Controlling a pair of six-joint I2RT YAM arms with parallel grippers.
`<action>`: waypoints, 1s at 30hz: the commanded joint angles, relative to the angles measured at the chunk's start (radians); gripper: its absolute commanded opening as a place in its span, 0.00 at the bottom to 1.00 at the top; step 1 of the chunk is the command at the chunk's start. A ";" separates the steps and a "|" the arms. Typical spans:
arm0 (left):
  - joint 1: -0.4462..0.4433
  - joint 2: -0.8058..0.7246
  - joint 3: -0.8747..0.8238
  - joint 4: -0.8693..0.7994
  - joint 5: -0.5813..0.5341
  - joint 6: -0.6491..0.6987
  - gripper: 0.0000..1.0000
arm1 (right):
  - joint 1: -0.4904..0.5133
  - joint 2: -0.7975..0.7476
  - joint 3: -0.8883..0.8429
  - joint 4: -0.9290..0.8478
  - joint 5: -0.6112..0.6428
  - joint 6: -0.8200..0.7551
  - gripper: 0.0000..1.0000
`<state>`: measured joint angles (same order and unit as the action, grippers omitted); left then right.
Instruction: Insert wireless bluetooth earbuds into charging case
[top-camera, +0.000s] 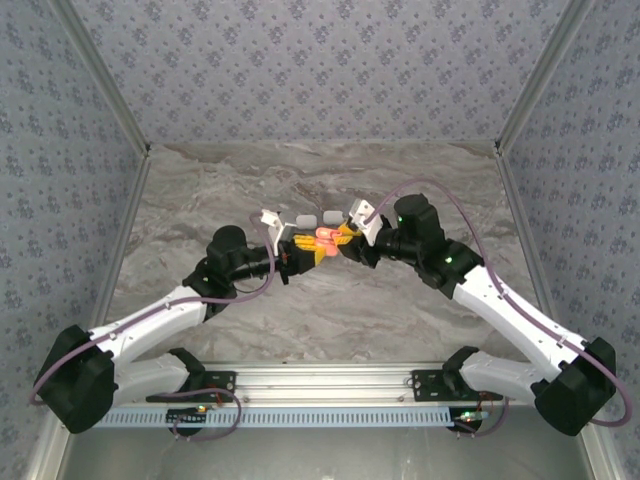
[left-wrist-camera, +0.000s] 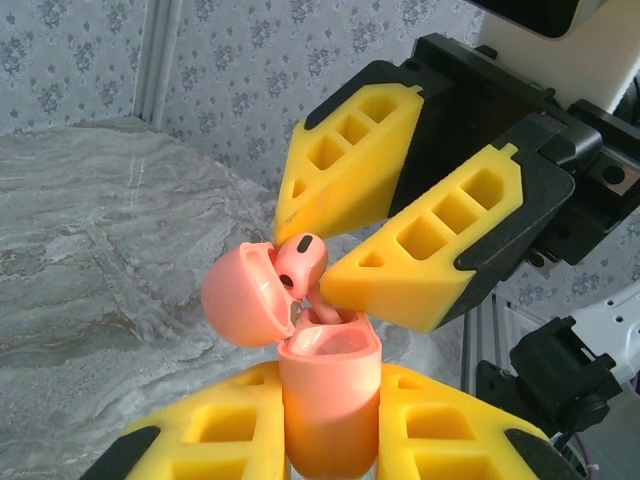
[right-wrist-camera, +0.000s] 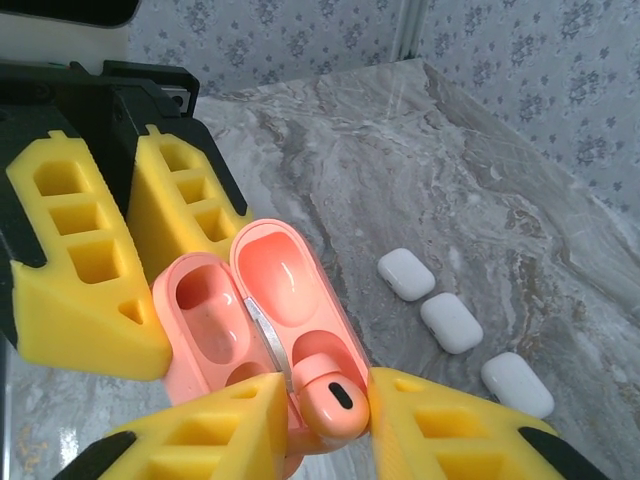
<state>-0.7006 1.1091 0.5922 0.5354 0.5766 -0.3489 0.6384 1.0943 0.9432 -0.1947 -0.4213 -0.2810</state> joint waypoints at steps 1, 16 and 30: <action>-0.002 -0.003 0.020 0.094 -0.007 0.020 0.00 | 0.001 0.009 0.031 -0.044 -0.145 0.041 0.32; -0.005 -0.019 -0.023 0.141 -0.018 0.121 0.00 | -0.072 0.018 0.129 -0.076 -0.225 0.127 0.50; -0.009 0.007 0.035 0.129 -0.049 0.277 0.00 | -0.166 0.036 0.328 -0.256 -0.149 0.288 0.69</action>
<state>-0.7025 1.1198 0.5793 0.6296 0.5476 -0.1368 0.4896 1.1225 1.2251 -0.3519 -0.6086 -0.0383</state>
